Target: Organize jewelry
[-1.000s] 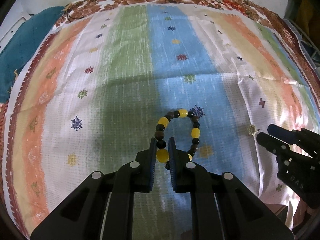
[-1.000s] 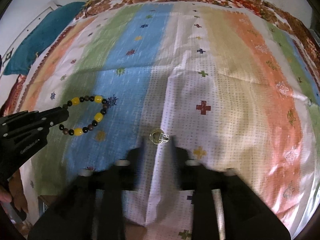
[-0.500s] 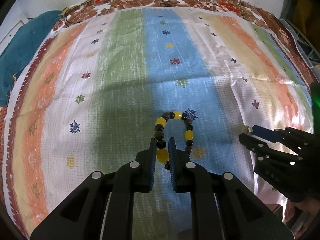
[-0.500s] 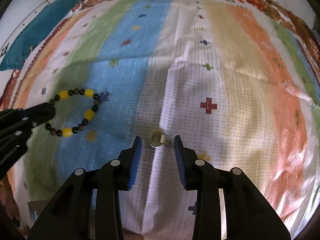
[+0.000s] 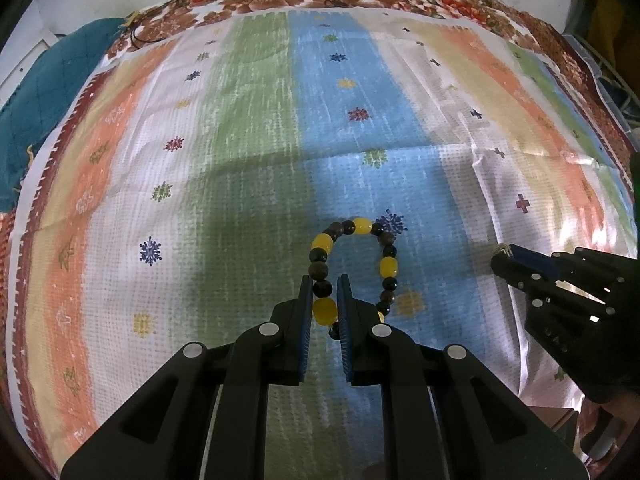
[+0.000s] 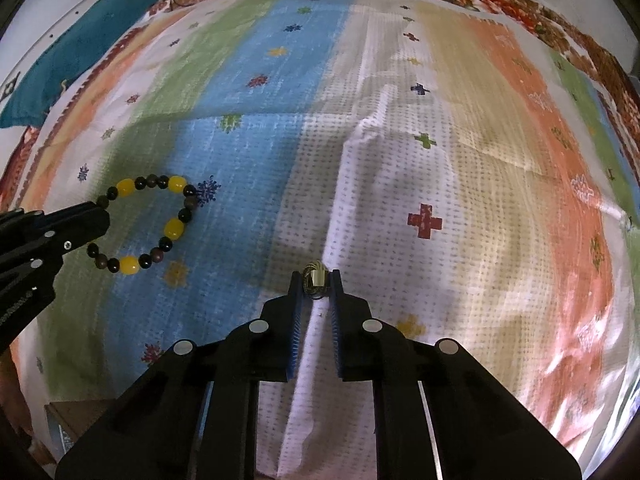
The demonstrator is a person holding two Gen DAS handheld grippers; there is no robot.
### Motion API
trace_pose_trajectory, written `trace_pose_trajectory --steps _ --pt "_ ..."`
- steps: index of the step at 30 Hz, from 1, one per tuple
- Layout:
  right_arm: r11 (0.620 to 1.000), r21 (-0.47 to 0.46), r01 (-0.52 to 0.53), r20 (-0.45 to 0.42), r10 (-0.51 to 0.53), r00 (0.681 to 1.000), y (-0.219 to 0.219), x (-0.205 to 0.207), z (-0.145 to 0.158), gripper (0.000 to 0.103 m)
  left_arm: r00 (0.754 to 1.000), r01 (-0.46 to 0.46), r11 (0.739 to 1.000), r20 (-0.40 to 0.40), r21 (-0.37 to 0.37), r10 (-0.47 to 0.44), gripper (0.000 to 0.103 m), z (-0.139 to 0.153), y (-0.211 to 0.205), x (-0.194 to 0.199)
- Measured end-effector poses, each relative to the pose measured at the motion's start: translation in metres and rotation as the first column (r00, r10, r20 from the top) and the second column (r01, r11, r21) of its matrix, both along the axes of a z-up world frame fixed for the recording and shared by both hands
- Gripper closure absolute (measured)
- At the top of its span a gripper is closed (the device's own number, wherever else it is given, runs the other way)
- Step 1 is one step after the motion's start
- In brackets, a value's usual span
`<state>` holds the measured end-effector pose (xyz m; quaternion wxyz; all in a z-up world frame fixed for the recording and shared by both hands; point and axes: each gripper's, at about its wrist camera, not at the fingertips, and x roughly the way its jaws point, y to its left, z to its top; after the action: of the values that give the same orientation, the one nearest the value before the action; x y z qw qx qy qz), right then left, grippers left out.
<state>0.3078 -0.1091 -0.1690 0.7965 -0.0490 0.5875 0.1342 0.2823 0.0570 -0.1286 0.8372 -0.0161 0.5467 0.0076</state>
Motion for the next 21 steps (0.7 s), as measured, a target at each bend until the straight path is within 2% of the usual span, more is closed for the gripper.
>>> trace_pose_trajectory --steps 11,18,21 --pt "0.998 0.058 0.035 -0.006 -0.034 0.999 -0.011 -0.008 0.014 0.090 1.000 0.004 1.000 0.022 -0.016 -0.004 0.091 0.014 -0.004 -0.007" --pt "0.995 0.087 0.042 0.014 -0.043 0.999 -0.017 -0.025 0.034 0.090 0.999 0.017 1.000 0.051 -0.022 -0.015 0.097 0.035 -0.007 -0.022" --pt "0.994 0.093 0.049 0.017 -0.051 0.999 -0.019 -0.031 0.039 0.090 0.999 0.009 1.000 0.039 -0.028 -0.008 0.097 0.031 -0.006 -0.024"
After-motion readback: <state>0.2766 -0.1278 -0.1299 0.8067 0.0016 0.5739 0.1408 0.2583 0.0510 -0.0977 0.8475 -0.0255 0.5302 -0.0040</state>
